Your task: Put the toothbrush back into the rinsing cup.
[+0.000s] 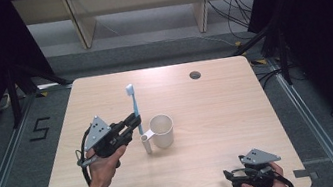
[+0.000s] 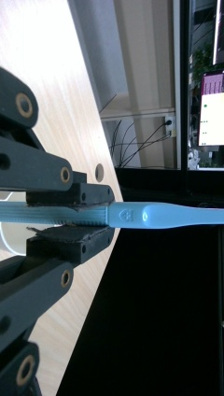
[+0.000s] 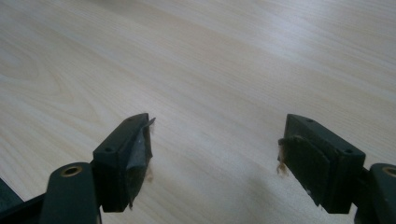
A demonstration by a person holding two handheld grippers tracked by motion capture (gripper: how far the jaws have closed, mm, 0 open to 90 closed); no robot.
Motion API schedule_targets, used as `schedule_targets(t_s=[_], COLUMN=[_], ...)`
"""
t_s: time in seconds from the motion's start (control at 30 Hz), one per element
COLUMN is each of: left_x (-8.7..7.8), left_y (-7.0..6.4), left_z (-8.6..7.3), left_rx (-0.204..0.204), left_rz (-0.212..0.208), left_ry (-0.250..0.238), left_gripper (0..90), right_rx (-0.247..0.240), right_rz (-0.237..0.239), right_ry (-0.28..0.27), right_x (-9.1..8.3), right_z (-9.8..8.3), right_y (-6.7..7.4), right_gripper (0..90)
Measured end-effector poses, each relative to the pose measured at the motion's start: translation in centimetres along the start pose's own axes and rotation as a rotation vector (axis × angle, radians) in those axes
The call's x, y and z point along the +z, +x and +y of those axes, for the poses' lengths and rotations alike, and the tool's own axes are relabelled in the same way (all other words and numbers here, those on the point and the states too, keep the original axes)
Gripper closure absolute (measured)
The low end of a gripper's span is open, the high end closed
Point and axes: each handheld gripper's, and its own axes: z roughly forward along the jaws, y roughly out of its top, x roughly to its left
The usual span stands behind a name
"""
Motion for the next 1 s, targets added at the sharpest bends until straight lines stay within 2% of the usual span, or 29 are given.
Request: schedule_targets(t_s=[0.07, 0.1, 0.13, 0.17, 0.27, 0.33, 0.4, 0.43, 0.5, 0.53, 0.63, 0.67, 0.7, 0.73, 0.83, 0.87, 0.9, 0.97, 1.0], left_x=[0.0, 0.0, -0.1, 0.0, -0.1, -0.2, -0.3, -0.3, -0.4, -0.4, -0.3, -0.3, -0.2, -0.1, 0.1, 0.2, 0.2, 0.3, 0.4], left_y=[0.1, 0.1, 0.2, 0.2, 0.3, 0.4, 0.5, 0.5, 0.5, 0.6, 0.4, 0.4, 0.4, 0.4, 0.3, 0.3, 0.2, 0.2, 0.2], left_z=[-0.3, -0.4, -0.5, -0.6, -0.9, -1.1, -1.4, -1.5, -1.8, -1.9, -2.1, -2.2, -2.2, -2.3, -2.4, -2.4, -2.4, -2.4, -2.5], left_rx=[-0.009, -0.014, -0.024, -0.026, -0.012, -0.013, -0.010, -0.007, -0.011, -0.007, -0.005, 0.006, 0.005, 0.010, 0.014, 0.013, 0.014, 0.025, 0.022], left_rz=[-0.021, -0.014, -0.017, -0.022, -0.011, -0.016, -0.016, -0.011, -0.009, -0.014, -0.018, -0.014, -0.017, -0.015, -0.016, -0.021, -0.024, -0.026, -0.026], left_ry=[-0.005, -0.006, -0.003, 0.000, -0.004, -0.010, -0.025, -0.012, -0.019, -0.012, -0.021, -0.017, -0.014, -0.008, -0.007, -0.008, -0.007, -0.003, -0.001], left_gripper=[78.5, 78.4, 78.5, 78.5, 78.5, 78.5, 78.5, 78.4, 78.5, 78.5, 78.4, 78.4, 78.5, 78.4, 78.5, 78.5, 78.5, 78.4, 78.5], right_rx=[-0.003, 0.021, 0.019, -0.005, 0.018, -0.006, 0.001, 0.023, 0.009, -0.018, 0.031, 0.003, -0.006, 0.013, 0.009, -0.014, -0.012, 0.027, 0.025], right_rz=[-0.008, 0.004, 0.003, -0.003, 0.004, 0.000, 0.001, 0.005, 0.007, -0.002, 0.003, 0.001, 0.000, 0.004, 0.004, -0.004, -0.004, 0.004, 0.006], right_ry=[-0.008, 0.000, 0.002, -0.001, -0.003, 0.000, -0.002, 0.000, 0.004, -0.004, 0.008, 0.004, 0.001, 0.004, 0.005, -0.002, -0.002, 0.009, 0.009], right_x=[-0.1, -0.1, 0.0, 0.0, 0.0, 0.0, 0.0, 0.0, 0.0, 0.0, -0.1, 0.0, 0.0, 0.0, 0.0, 0.0, 0.0, -0.1, -0.1], right_z=[0.0, 0.1, 0.0, 0.0, 0.1, 0.0, 0.0, 0.0, 0.0, 0.0, 0.0, 0.0, 0.0, 0.0, 0.0, 0.0, 0.0, 0.0, 0.0], right_y=[0.0, 0.1, 0.2, 0.0, 0.1, 0.0, 0.0, 0.2, 0.1, 0.0, 0.3, 0.1, 0.0, 0.1, 0.1, 0.0, 0.0, 0.2, 0.2], right_gripper=[25.1, 25.1, 25.1, 25.1, 25.1, 25.1, 25.1, 25.0, 25.1, 25.1, 25.1, 25.1, 25.1, 25.1, 25.1, 25.1, 25.1, 25.1, 25.1])
